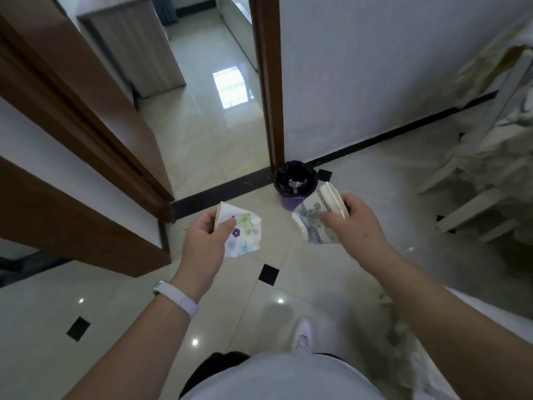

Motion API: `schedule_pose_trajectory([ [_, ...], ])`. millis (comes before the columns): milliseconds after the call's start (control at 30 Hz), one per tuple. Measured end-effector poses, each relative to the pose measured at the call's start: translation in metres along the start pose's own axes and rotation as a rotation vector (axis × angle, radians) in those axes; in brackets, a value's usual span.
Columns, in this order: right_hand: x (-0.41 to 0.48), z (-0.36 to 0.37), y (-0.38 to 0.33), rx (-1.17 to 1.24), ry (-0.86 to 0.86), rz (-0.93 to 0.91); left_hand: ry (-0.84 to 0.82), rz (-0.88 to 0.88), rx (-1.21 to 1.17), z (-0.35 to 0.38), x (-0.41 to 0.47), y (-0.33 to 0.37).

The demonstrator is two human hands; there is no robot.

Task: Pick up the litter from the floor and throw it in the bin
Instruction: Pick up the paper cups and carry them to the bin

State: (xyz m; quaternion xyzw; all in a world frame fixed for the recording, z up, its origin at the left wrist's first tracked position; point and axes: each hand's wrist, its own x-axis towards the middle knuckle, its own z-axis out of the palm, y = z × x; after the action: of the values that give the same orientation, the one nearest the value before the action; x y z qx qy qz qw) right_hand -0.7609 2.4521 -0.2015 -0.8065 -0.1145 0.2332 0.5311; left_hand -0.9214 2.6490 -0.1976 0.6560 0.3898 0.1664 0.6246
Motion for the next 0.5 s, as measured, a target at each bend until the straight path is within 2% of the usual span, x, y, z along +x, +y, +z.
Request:
schedule_pose_trajectory([
  [167,0.048,-0.011,-0.011,0.014,0.02,0.003,-0.058,0.004,-0.011,0.036,0.066,0.018],
  [333,0.102,-0.01,-0.002,0.033,0.096,0.096,-0.106,-0.009,-0.027,0.055,0.134,0.026],
  [500,0.177,0.006,-0.016,-0.087,0.138,0.154,-0.139,-0.064,-0.062,0.066,0.228,0.026],
])
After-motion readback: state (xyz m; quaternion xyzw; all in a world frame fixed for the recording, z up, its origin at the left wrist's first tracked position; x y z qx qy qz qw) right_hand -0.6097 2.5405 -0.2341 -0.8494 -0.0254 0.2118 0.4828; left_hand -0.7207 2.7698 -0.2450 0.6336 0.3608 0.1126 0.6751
